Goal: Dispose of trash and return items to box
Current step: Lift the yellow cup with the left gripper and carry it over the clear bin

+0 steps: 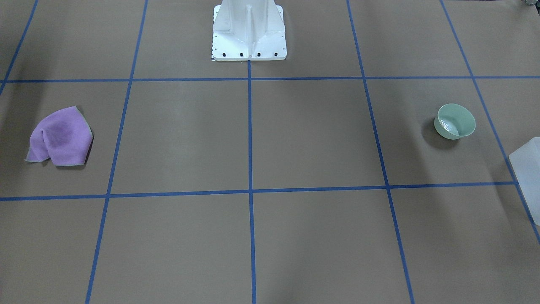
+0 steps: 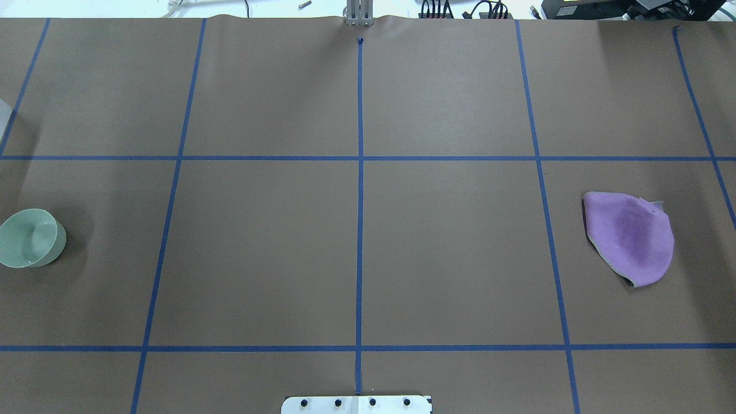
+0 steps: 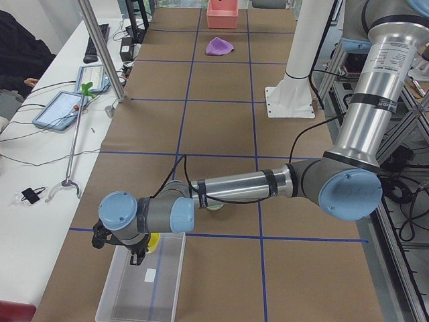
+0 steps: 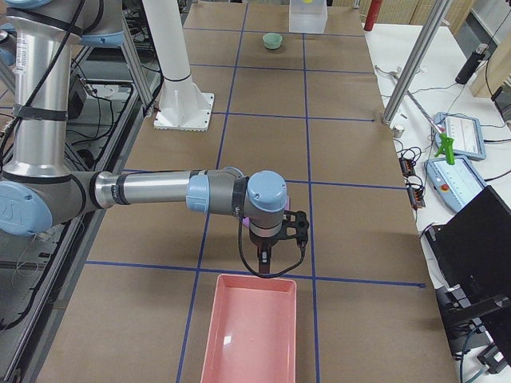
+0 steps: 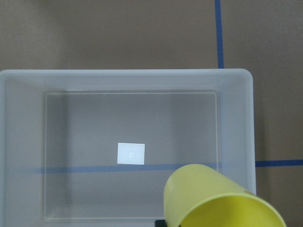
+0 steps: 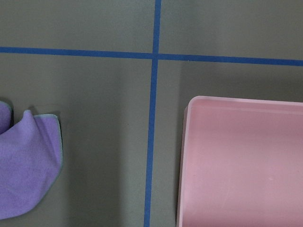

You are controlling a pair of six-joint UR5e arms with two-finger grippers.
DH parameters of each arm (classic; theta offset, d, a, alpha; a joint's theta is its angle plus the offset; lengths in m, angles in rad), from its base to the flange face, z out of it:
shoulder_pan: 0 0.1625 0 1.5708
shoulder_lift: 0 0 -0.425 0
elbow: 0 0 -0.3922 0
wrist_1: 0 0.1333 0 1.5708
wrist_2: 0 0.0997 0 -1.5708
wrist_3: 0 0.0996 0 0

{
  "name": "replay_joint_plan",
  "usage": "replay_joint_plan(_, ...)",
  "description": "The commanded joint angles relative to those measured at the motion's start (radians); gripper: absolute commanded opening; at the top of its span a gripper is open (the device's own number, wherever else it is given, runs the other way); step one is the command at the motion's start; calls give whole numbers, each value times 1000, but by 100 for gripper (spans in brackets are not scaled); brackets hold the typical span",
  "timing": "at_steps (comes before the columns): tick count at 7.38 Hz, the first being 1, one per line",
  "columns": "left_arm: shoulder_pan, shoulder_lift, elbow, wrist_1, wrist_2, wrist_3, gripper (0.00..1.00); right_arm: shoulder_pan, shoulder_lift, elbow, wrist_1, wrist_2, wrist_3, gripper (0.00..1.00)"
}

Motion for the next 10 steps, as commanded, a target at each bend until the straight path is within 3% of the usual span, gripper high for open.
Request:
replay_joint_plan(1, 58, 3, 86, -180, 1, -156, 0, -7, 0, -1, 0, -1, -1, 100)
replay_joint_plan(10, 176, 4, 161, -197, 3, -225, 0, -19, 6, -1, 0, 4, 1, 100)
